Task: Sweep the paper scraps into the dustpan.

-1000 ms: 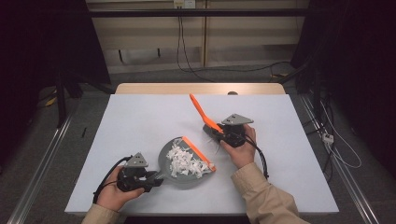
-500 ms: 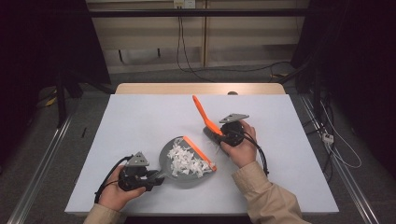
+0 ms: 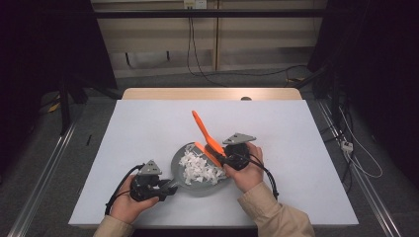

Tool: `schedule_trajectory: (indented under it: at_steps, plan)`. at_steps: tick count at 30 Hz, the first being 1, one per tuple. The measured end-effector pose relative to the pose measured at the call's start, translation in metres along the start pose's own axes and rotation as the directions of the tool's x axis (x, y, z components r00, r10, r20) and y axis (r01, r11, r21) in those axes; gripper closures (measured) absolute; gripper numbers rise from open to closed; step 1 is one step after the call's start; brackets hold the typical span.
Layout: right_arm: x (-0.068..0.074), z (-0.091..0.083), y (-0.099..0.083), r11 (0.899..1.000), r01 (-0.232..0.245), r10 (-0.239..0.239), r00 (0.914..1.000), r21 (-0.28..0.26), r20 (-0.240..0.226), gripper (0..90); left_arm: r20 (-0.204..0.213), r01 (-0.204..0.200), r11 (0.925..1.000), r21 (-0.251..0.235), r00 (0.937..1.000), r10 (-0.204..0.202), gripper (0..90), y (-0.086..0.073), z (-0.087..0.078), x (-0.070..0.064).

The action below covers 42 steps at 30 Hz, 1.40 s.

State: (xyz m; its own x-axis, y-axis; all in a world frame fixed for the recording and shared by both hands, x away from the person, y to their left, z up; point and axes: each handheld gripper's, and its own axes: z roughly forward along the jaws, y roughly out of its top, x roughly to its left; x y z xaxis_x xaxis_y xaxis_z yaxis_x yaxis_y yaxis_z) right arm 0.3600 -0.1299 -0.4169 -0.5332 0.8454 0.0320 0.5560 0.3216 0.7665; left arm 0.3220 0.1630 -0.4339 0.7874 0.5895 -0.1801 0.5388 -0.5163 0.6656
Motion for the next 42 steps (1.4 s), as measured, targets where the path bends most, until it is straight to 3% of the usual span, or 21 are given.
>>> schedule_trajectory:
  at_steps: [5, 8, 10, 16, 23, 27, 32, 37, 38, 42]
  plan:
    - [-0.001, -0.002, 0.001, 1.000, -0.021, 0.021, 0.9997, -0.007, -0.008, 71.2, -0.003, 0.015, 0.9998, -0.009, 0.9999, -0.015, 62.1, 0.000, 0.000, 0.000]
    - [-0.004, -0.006, 0.004, 0.995, -0.090, 0.087, 0.9925, -0.037, -0.086, 71.3, -0.005, 0.003, 1.0000, -0.002, 1.0000, -0.003, 62.0, 0.000, 0.000, 0.000]
    - [-0.001, -0.008, 0.006, 0.996, -0.074, 0.070, 0.9935, -0.040, -0.090, 71.2, -0.006, 0.004, 1.0000, -0.008, 1.0000, -0.004, 61.8, 0.001, 0.000, -0.001]
    - [-0.007, -0.011, 0.014, 0.989, -0.098, 0.082, 0.9871, -0.113, -0.137, 71.2, -0.016, -0.009, 1.0000, 0.000, 0.9998, 0.009, 61.8, 0.000, 0.002, -0.001]
    - [-0.023, -0.007, 0.018, 0.977, -0.122, 0.108, 0.9901, -0.173, -0.089, 71.2, -0.035, 0.012, 0.9998, -0.014, 0.9993, -0.012, 62.2, 0.000, -0.002, 0.004]
    - [-0.034, -0.002, 0.020, 0.980, -0.096, 0.093, 0.9954, -0.175, -0.027, 71.2, -0.027, 0.026, 0.9996, -0.015, 0.9993, -0.026, 62.1, 0.000, -0.004, 0.007]
    - [-0.054, 0.011, 0.015, 0.983, -0.107, 0.112, 0.9932, -0.148, 0.032, 71.2, -0.014, 0.022, 0.9997, -0.006, 0.9996, -0.022, 62.2, 0.001, -0.014, 0.011]
    - [-0.058, 0.027, 0.011, 0.993, -0.053, 0.062, 0.9947, -0.107, 0.082, 71.2, -0.010, 0.036, 0.9993, -0.004, 0.9993, -0.036, 62.1, -0.002, -0.018, 0.016]
    - [-0.056, 0.028, 0.011, 0.992, -0.037, 0.046, 0.9963, -0.118, 0.073, 71.2, -0.014, 0.033, 0.9995, -0.001, 0.9994, -0.033, 62.1, -0.002, -0.017, 0.016]
    - [-0.036, 0.029, 0.013, 0.996, 0.050, -0.047, 0.9978, -0.076, 0.047, 70.9, -0.019, 0.031, 0.9995, 0.001, 0.9993, -0.031, 62.2, -0.002, -0.012, 0.015]
